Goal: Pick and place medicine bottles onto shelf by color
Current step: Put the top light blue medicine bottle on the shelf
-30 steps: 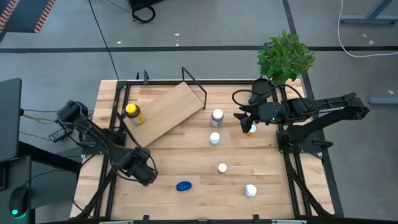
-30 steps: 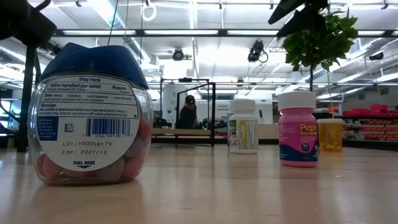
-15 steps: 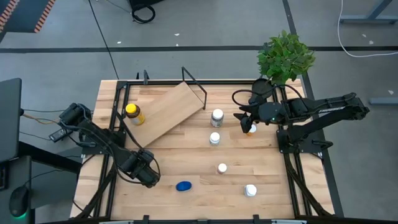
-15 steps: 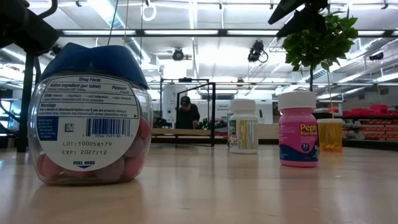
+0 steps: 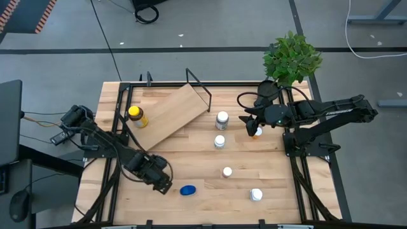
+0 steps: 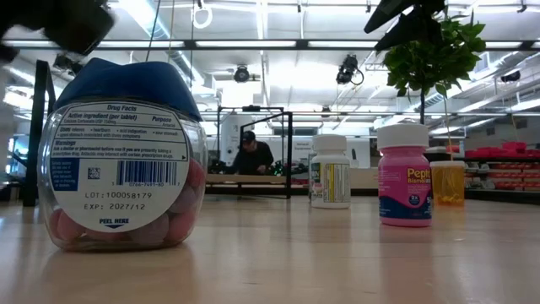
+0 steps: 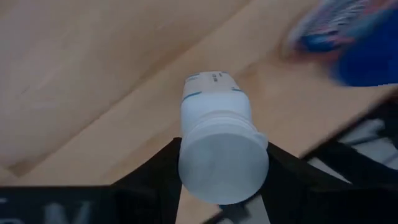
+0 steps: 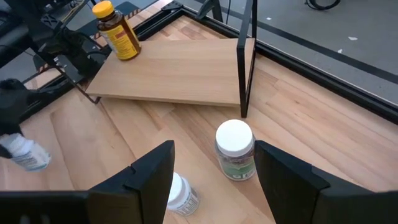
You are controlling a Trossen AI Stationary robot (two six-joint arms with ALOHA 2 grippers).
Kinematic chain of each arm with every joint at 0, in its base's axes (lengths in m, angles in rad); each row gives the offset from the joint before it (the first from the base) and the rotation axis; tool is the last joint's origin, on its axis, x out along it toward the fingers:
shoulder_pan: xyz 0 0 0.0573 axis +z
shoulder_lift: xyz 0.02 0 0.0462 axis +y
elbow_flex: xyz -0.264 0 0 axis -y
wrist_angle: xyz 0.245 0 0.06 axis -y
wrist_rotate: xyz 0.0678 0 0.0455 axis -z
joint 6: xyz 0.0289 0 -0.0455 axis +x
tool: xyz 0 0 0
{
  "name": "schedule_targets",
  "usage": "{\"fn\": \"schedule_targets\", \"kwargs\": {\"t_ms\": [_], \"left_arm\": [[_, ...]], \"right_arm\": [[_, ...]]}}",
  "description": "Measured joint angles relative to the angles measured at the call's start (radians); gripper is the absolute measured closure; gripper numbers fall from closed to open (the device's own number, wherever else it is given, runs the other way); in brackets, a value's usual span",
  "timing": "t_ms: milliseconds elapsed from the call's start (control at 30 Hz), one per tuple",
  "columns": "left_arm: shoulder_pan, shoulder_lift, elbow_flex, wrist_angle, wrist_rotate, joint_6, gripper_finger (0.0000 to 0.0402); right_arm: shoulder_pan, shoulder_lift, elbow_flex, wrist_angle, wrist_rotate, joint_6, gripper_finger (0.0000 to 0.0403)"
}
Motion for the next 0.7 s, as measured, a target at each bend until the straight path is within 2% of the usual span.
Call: {"fn": "schedule_targets", "kwargs": {"t_ms": [167,400,700], "left_arm": [[0.121,0.000,0.143,-0.170,-0.012,0.202,0.0230],[0.327,0.022,0.333,-0.411,-0.062,0.587,0.0230],[0.533,0.043,0.324,-0.589,-0.154,1.065,0.0217]], "right_arm": [[0.000,0.000,0.000,0.000,0.000,0.000,0.0175],[0.000,0.000,0.000,0.001,0.000,0.016,0.0175],[0.000,0.000,0.000,0.002,-0.001,0.040,0.0175]]}}
